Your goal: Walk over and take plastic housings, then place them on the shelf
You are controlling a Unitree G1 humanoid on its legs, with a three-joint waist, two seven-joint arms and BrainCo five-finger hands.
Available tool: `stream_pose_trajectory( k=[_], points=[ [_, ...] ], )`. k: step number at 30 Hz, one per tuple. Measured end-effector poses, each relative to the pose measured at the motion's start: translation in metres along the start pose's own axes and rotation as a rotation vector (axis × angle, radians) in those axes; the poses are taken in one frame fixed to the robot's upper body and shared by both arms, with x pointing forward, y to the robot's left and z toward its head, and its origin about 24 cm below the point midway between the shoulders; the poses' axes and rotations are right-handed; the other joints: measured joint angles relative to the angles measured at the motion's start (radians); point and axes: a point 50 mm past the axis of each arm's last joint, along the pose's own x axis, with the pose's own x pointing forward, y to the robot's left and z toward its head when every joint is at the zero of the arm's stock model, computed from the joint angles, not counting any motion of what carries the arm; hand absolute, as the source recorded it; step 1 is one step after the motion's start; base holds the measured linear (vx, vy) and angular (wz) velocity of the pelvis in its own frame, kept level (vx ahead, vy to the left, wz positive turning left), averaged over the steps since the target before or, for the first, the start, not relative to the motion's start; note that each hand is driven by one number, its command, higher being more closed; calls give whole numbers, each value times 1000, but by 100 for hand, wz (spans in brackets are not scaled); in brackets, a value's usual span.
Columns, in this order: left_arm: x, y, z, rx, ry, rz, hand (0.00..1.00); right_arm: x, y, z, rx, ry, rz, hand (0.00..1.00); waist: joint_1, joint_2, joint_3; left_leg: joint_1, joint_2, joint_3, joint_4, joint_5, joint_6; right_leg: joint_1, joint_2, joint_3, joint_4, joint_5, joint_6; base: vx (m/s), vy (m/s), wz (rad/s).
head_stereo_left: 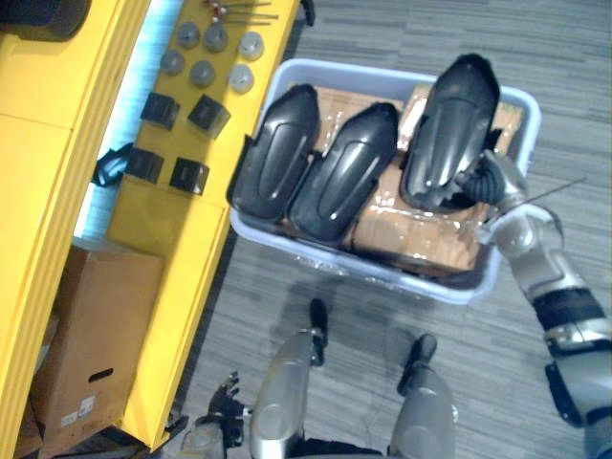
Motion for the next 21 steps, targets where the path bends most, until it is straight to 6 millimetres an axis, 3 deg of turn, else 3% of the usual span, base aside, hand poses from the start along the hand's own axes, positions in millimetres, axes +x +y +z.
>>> stream_pose_trajectory(
  k=[6,9,12,15,17,21],
  points=[
    [0,0,2,0,-9,-3,0,-2,-8,-17,-3,108,-204,0,13,-2,1,0,-2,-3,-7,7,1,0,0,-2,0,2,-3,1,2,1],
    [-2,-1,1,-2,-11,4,0,-5,-40,-15,87,76,-453,0,7,-2,1,5,-8,5,-56,38,1,-13,0,0,-22,21,-10,-11,8,-3],
    [-4,0,-1,-6,-10,5,0,-17,-47,-9,139,19,-570,0,-2,-2,1,21,-7,23,-70,43,1,-11,1,13,-29,26,-10,-1,11,-11],
    [-8,2,-6,-11,1,15,0,-42,-41,-11,227,18,-644,0,-34,-3,2,33,-7,31,-76,43,1,-10,0,30,-29,27,-9,11,14,-13],
    [-9,3,-9,-19,10,30,0,-60,-22,-22,247,50,-609,0,-49,-7,4,51,-5,50,-91,45,-1,-13,1,50,-29,27,-9,4,10,-21],
    [-11,6,-14,-22,23,42,0,-69,-6,-20,289,20,-573,0,-78,-8,5,57,1,57,-95,46,-3,-15,6,59,-30,27,-8,2,1,-9]
  ],
)
